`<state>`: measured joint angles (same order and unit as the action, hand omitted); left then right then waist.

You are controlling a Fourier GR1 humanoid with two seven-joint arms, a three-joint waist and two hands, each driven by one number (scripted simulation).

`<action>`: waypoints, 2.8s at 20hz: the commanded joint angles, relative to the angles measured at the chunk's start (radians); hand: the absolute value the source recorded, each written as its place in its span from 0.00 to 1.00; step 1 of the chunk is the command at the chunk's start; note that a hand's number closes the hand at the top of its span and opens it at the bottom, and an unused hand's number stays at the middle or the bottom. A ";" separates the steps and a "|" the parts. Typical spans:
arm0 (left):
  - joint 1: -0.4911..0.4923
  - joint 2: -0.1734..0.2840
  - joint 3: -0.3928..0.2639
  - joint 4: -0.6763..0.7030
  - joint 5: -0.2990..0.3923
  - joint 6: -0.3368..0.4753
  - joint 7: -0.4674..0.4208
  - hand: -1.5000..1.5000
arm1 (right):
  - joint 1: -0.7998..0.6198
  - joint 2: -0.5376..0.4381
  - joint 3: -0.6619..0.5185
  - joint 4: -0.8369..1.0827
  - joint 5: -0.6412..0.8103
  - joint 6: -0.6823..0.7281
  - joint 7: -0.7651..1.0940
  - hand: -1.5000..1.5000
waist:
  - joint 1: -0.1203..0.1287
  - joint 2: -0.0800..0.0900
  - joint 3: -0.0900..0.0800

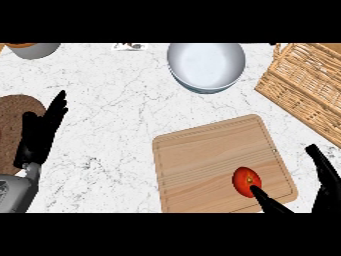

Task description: Pick the tomato from the cutting board and place it in the basket

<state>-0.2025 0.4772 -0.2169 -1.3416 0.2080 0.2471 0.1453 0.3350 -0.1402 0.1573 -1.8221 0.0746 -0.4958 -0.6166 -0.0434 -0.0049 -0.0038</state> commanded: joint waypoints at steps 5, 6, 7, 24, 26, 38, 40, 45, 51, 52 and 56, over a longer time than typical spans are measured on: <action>0.049 -0.021 -0.019 -0.031 -0.013 0.013 -0.017 0.50 | 0.373 -0.319 -0.055 -0.132 0.269 0.041 0.291 0.00 | 0.008 0.002 -0.007; 0.018 -0.008 -0.001 -0.001 -0.015 0.010 -0.016 0.50 | 0.386 -0.370 -0.060 -0.181 0.279 0.088 0.350 0.00 | 0.005 0.009 -0.008; -0.014 -0.014 -0.005 -0.002 -0.013 0.010 0.023 0.50 | 0.426 -0.395 -0.030 -0.217 0.296 0.129 0.378 0.00 | 0.002 0.010 -0.006; 0.014 -0.057 0.035 -0.039 -0.075 -0.028 0.034 0.50 | 0.483 -0.409 -0.031 -0.623 0.333 0.354 0.803 0.00 | 0.037 0.003 0.003; -0.030 -0.075 0.024 -0.008 -0.080 -0.043 0.035 0.50 | 0.433 -0.392 -0.009 -0.656 0.384 0.326 0.879 0.00 | 0.037 0.005 0.003; -0.024 -0.147 0.043 -0.065 -0.156 -0.035 0.115 0.50 | 0.297 -0.257 0.070 -0.402 0.472 0.326 0.820 0.00 | 0.040 0.004 0.004; -0.047 -0.085 0.123 -0.013 -0.113 -0.120 0.096 0.50 | 0.269 -0.218 0.128 -0.390 0.538 0.320 0.835 0.00 | 0.040 0.005 0.004; -0.035 -0.134 0.113 -0.034 -0.163 -0.123 0.096 0.50 | 0.156 -0.185 0.072 -0.248 0.513 0.346 0.813 0.00 | 0.041 0.005 0.004; 0.003 -0.164 0.155 -0.025 -0.181 -0.156 0.051 0.50 | 0.203 -0.158 0.065 -0.224 0.538 0.313 0.732 0.00 | 0.038 0.004 0.004; 0.027 -0.178 0.127 -0.074 -0.208 -0.115 0.061 0.50 | 0.137 -0.083 0.129 -0.090 0.611 0.241 0.714 0.00 | 0.042 0.004 0.004; 0.024 -0.178 0.157 -0.054 -0.218 -0.156 0.054 0.50 | 0.020 -0.057 0.102 -0.047 0.612 0.288 0.773 0.00 | 0.043 0.005 0.004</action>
<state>-0.1807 0.3099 -0.0743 -1.4051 0.0095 0.1086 0.2158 0.4334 -0.2520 0.2407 -1.9586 0.6469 -0.1929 0.1475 -0.0017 -0.0005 0.0000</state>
